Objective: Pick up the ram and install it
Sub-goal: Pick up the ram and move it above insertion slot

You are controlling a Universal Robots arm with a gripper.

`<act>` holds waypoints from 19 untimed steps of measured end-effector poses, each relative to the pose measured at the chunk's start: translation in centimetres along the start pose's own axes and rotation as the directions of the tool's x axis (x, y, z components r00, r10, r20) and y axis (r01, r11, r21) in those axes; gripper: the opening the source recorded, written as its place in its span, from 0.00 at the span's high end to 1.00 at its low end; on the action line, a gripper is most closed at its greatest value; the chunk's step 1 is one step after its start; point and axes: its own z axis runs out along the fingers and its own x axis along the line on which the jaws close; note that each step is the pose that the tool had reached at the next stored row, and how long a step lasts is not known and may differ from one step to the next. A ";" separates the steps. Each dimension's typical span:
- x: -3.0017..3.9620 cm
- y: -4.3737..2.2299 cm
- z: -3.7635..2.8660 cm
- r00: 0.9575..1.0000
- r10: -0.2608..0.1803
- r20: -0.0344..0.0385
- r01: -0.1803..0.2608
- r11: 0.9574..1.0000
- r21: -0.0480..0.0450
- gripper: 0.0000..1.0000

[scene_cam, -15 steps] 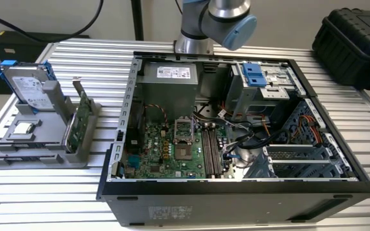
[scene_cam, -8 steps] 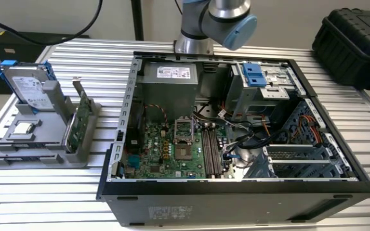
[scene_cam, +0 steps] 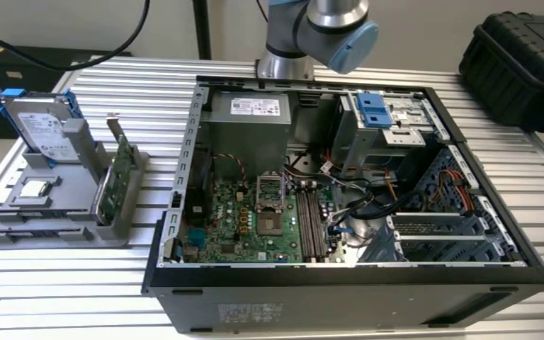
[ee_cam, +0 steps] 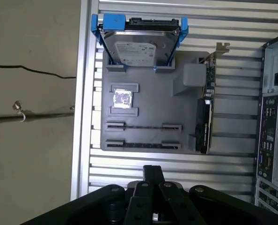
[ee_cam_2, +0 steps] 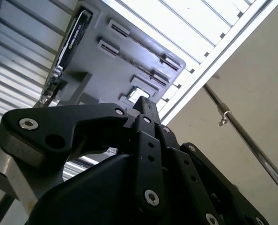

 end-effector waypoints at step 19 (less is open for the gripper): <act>0.00 -0.10 0.00 1.000 0.000 0.000 0.000 1.000 0.000 1.00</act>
